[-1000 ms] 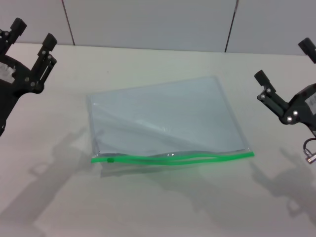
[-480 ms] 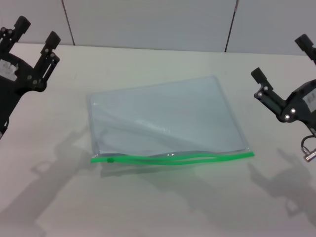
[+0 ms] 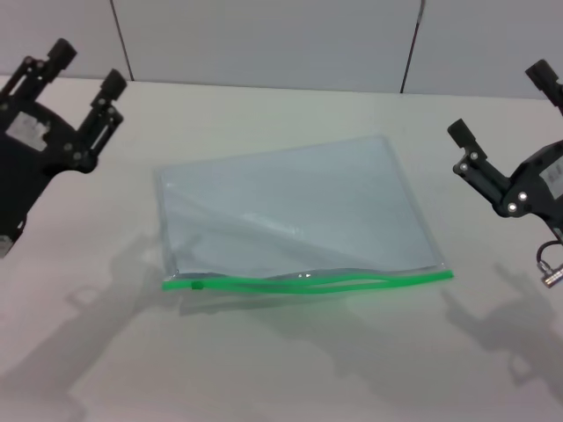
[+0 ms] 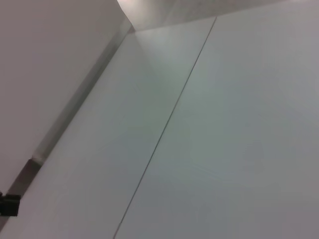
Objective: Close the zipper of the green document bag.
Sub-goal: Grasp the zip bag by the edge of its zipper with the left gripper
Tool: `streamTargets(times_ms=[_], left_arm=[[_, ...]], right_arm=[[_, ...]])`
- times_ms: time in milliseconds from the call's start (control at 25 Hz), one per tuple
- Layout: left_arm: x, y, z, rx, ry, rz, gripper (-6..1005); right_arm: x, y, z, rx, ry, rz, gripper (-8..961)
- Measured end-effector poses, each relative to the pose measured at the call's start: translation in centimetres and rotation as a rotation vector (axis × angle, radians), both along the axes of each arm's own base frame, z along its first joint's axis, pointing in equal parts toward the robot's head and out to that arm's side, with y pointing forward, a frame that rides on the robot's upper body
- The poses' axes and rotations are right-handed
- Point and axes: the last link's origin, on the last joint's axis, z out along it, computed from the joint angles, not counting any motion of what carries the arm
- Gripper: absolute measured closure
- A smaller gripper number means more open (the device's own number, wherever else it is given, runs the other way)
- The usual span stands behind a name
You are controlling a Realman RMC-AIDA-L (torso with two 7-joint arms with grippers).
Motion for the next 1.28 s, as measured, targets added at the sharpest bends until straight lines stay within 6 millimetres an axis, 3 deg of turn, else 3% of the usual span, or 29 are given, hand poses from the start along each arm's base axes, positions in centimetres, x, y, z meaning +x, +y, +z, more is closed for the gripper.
streamTargets(times_ms=[640,880,1280], left_arm=[[2.1,1.1,-1.8,-0.144,0.062,-0.107,376],[1.1,0.7,-2.5,-0.202,0.136,-0.08,375],[-1.2,-1.1,-5.0,-0.372,0.471,-0.138,373]], right_arm=[[1.9,-1.4,1.7,0.077,0.038,-0.045,75],[1.9,-1.2,1.7,0.084,0.036,-0.052,76],[1.8,-1.1,2.1,0.098,0.04,-0.037,76]])
